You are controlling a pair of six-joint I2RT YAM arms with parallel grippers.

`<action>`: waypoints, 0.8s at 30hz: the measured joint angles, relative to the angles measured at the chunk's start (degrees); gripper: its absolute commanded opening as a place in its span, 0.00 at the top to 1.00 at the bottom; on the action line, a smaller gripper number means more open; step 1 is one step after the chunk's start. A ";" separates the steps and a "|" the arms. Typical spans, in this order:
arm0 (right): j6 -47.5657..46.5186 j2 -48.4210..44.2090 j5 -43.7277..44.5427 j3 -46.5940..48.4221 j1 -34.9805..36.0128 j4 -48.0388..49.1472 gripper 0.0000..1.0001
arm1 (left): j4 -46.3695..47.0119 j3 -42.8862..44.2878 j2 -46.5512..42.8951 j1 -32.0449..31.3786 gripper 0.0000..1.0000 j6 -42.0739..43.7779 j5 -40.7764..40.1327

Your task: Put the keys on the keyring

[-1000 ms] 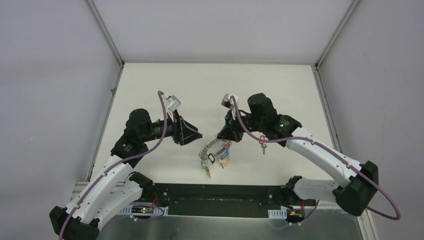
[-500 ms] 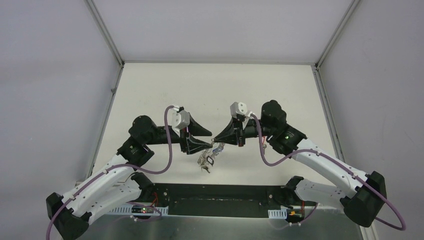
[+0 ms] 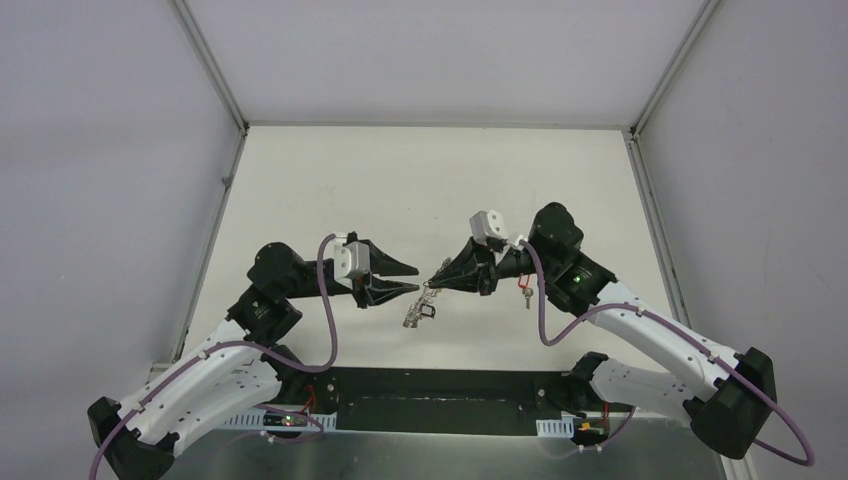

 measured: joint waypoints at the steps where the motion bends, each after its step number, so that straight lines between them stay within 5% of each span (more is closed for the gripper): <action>1: 0.02 0.00 -0.04 0.00 0.00 0.07 1.00 | -0.11 0.00 0.00 -0.02 0.65 0.33 -0.07; 24: 2.01 0.55 -0.09 0.00 0.00 0.74 1.00 | -2.05 0.13 3.96 -5.97 0.73 0.66 -7.10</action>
